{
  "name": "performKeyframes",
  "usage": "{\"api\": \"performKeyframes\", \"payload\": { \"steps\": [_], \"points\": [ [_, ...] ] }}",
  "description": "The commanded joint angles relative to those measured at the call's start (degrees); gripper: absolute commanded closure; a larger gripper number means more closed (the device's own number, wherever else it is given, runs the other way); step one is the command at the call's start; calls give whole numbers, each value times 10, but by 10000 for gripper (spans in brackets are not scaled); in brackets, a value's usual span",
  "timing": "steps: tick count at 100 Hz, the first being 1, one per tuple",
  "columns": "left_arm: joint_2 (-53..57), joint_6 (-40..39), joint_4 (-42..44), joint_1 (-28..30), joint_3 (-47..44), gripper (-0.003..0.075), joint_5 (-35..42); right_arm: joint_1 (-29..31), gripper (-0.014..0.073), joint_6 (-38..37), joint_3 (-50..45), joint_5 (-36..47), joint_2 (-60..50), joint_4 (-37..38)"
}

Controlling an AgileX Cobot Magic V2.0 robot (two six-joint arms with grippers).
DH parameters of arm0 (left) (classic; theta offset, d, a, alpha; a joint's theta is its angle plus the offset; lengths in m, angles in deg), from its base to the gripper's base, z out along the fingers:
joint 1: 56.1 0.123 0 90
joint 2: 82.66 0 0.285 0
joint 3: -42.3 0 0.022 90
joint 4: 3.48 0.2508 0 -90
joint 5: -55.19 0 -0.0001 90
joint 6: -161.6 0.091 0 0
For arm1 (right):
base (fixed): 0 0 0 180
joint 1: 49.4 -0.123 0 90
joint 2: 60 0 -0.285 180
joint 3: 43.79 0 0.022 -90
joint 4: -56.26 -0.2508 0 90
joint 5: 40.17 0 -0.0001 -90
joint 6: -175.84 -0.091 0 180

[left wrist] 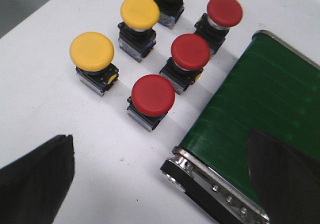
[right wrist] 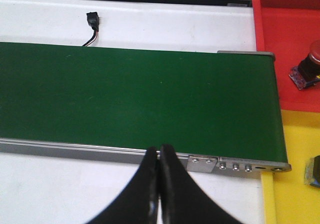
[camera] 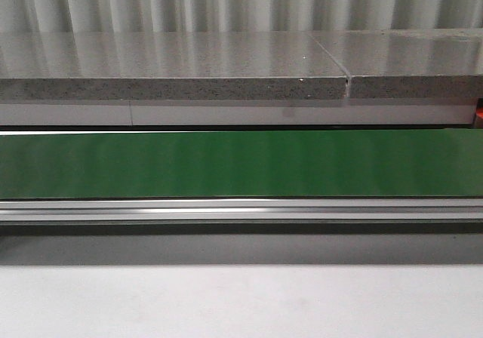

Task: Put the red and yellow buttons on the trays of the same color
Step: 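Move the left gripper toward the remaining red buttons beside the belt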

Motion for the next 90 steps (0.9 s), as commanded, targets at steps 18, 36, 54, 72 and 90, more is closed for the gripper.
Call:
{"api": "performKeyframes", "payload": {
  "steps": [18, 36, 54, 72, 90],
  "points": [
    [-75, -3, -2, 6, 37, 52, 56, -1, 713, 4, 13, 32, -2, -1],
    [-133, -2, 1, 6, 71, 52, 56, -1, 713, 4, 13, 32, -2, -1],
    [-181, -2, 3, 6, 100, 52, 52, -1, 713, 4, 13, 32, -2, -1],
    [-211, -2, 3, 8, 108, 52, 53, -1, 713, 4, 13, 32, -2, -1],
    [-226, -2, 3, 31, 108, 52, 60, -1, 713, 4, 13, 32, -2, -1]
  ]
}}
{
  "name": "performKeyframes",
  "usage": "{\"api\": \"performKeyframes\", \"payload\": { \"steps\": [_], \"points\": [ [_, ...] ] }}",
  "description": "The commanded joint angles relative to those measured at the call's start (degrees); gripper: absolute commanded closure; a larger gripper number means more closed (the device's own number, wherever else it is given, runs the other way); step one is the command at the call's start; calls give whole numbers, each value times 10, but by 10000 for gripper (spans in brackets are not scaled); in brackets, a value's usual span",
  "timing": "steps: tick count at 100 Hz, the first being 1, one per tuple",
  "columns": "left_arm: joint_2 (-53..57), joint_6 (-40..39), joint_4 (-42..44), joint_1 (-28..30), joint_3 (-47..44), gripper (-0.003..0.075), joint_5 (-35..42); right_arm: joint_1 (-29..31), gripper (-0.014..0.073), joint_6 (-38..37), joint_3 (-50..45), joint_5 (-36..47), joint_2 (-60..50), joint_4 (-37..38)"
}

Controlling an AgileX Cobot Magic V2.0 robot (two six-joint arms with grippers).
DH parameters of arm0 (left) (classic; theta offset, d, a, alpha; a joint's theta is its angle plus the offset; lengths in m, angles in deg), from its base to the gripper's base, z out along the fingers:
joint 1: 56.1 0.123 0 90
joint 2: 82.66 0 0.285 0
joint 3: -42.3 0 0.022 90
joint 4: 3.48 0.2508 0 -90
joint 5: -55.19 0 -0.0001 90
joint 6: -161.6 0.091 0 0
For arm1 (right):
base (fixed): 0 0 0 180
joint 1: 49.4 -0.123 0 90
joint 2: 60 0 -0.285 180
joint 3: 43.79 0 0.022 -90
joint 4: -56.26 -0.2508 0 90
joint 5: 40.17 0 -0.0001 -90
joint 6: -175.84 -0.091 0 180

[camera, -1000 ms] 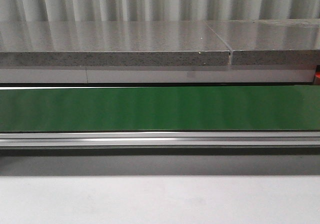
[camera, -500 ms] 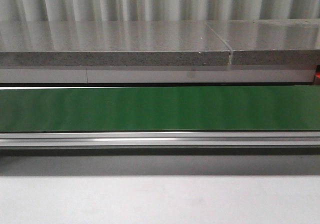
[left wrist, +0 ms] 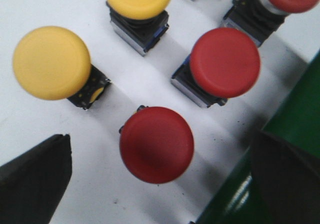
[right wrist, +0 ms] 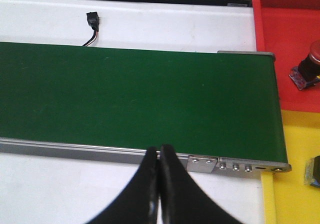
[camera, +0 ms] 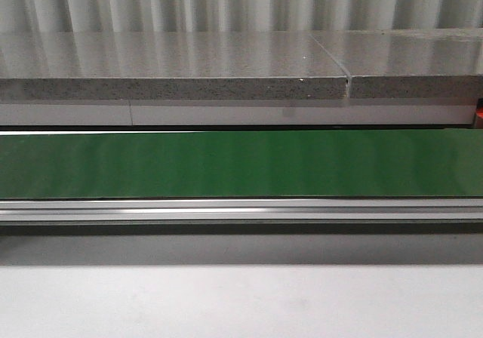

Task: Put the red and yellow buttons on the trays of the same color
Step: 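Move the left gripper toward the remaining red buttons beside the belt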

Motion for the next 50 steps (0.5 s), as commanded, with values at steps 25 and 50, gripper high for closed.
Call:
{"api": "performKeyframes", "payload": {
  "steps": [25, 50],
  "points": [
    [-5, 1, 0, 17, 17, 52, 38, -1, 713, 3, 13, 32, -2, -1],
    [-28, 1, 0, 17, 17, 85, 40, -1, 713, 3, 13, 32, -2, -1]
  ]
}}
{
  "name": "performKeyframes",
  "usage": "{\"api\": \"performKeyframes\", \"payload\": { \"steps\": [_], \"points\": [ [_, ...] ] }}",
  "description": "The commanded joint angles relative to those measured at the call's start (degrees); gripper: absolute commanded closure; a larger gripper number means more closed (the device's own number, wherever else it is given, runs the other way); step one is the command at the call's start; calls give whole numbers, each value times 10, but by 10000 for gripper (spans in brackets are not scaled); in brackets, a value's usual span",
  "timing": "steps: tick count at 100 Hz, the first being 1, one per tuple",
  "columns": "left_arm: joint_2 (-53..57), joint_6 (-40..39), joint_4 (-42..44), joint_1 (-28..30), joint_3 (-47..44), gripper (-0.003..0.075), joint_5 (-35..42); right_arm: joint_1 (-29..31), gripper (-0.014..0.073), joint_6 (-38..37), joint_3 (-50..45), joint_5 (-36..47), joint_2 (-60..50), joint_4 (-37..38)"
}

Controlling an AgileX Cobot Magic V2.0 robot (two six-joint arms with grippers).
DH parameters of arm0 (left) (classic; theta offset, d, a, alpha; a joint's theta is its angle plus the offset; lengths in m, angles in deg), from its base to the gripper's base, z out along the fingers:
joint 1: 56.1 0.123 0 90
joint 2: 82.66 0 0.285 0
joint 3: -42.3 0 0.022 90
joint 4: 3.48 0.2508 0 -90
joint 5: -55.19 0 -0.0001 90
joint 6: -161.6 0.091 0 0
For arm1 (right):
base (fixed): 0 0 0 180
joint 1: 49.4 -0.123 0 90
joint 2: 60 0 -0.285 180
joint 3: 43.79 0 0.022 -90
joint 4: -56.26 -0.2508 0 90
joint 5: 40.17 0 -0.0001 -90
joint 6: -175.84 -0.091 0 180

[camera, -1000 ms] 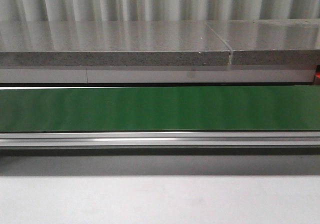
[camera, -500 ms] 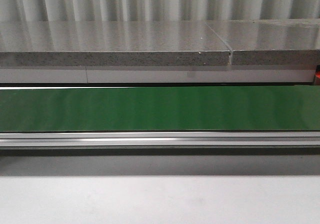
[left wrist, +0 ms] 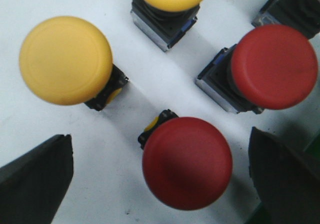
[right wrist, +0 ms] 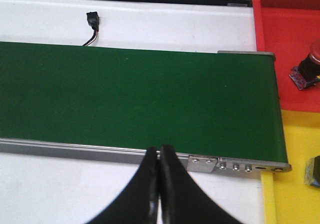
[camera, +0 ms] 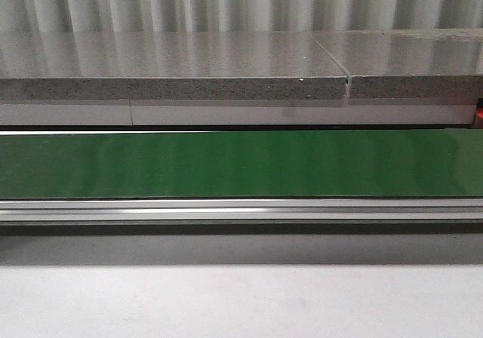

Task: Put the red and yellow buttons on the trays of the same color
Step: 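Move the left gripper toward the remaining red buttons beside the belt, then grasp a red push-button with the left gripper and lower it onto the belt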

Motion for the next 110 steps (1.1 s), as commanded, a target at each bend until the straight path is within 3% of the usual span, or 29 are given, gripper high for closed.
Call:
{"api": "performKeyframes", "payload": {
  "steps": [1, 17, 48, 110],
  "points": [
    [14, 1, 0, 1, 17, 92, 24, -1, 713, 3, 13, 32, -2, -1],
    [14, 1, 0, 1, 17, 248, 30, -1, 713, 3, 13, 32, -2, -1],
    [28, 3, -1, -2, 24, 741, 10, -1, 713, 3, 13, 32, -2, -1],
    [190, 107, -2, -133, 82, 740, -54, -1, 713, 3, 13, 32, -2, -1]
  ]
}}
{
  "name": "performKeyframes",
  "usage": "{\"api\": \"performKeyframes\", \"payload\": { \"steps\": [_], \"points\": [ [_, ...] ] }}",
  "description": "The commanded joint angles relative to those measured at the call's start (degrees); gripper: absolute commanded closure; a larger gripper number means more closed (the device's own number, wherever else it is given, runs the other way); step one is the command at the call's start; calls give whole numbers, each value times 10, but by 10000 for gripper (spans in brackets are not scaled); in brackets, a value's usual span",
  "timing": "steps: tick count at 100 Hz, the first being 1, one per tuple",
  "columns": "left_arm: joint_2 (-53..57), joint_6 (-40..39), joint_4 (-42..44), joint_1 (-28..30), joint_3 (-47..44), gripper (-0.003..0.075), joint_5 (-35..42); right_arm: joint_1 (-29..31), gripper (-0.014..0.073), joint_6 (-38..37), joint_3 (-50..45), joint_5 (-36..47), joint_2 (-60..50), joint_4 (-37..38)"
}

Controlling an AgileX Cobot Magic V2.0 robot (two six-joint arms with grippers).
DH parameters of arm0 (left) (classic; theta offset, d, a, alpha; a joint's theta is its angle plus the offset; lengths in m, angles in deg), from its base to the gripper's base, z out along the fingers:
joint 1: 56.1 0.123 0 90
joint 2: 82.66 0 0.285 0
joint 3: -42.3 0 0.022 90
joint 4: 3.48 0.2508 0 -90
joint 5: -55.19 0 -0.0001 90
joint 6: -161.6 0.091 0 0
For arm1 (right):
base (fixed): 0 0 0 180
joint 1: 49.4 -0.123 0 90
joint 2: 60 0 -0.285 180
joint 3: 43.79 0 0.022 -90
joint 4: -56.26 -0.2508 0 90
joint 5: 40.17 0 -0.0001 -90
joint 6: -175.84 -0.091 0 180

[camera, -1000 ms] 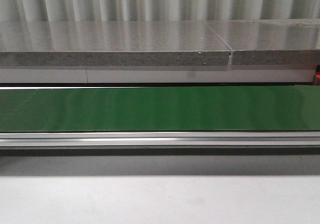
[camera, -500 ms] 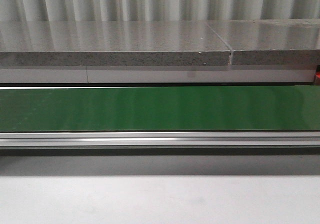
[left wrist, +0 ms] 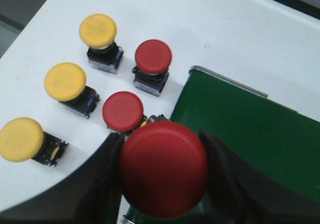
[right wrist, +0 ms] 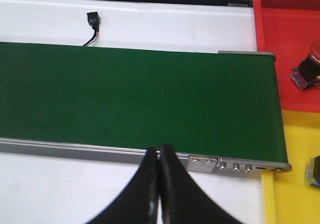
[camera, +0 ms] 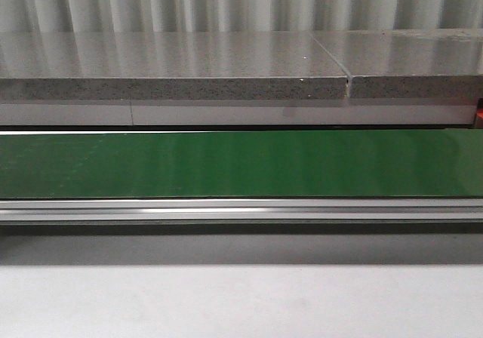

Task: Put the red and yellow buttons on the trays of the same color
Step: 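Grasp a red push-button with the left gripper and lower it onto the belt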

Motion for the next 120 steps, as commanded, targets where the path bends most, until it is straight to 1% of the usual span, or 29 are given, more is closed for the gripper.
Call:
{"api": "performKeyframes", "payload": {
  "steps": [1, 23, 47, 65, 70, 75, 82, 87, 89, 94, 96, 99, 104, 108, 111, 120],
  "points": [
    [16, 20, 0, -22, 31, 740, 8, -1, 713, 2, 13, 32, -2, -1],
    [-15, 34, 0, -64, 38, 740, 4, -1, 713, 2, 13, 32, -2, -1],
    [-69, 34, 0, -67, 38, 740, 4, -1, 713, 2, 13, 32, -2, -1],
    [-82, 34, -7, -67, 38, 737, 2, -1, 713, 2, 13, 32, -2, -1],
    [-82, 35, -9, -67, 38, 722, 2, -1, 713, 2, 13, 32, -2, -1],
    [-82, 39, -10, -68, 38, 685, 2, -1, 713, 2, 13, 32, -2, -1],
    [-82, 57, -16, -72, 38, 593, 2, -1, 713, 2, 13, 32, -2, -1],
    [-82, 70, -29, -76, 38, 492, 2, -1, 713, 2, 13, 32, -2, -1],
    [-82, 78, -32, -78, 38, 463, 3, -1, 713, 2, 13, 32, -2, -1],
    [-82, 93, -40, -84, 38, 344, 4, -1, 713, 2, 13, 32, -2, -1],
    [-82, 95, -41, -87, 38, 314, 4, -1, 713, 2, 13, 32, -2, -1],
    [-82, 95, -41, -92, 38, 241, 4, -1, 713, 2, 13, 32, -2, -1],
    [-82, 95, -41, -100, 38, 160, 4, -1, 713, 2, 13, 32, -2, -1],
    [-80, 95, -41, -106, 38, 116, 2, -1, 713, 2, 13, 32, -2, -1],
    [-79, 95, -41, -111, 38, 102, 1, -1, 713, 2, 13, 32, -2, -1],
    [-72, 95, -41, -123, 38, 99, -5, -1, 713, 2, 13, 32, -2, -1]
  ]
}}
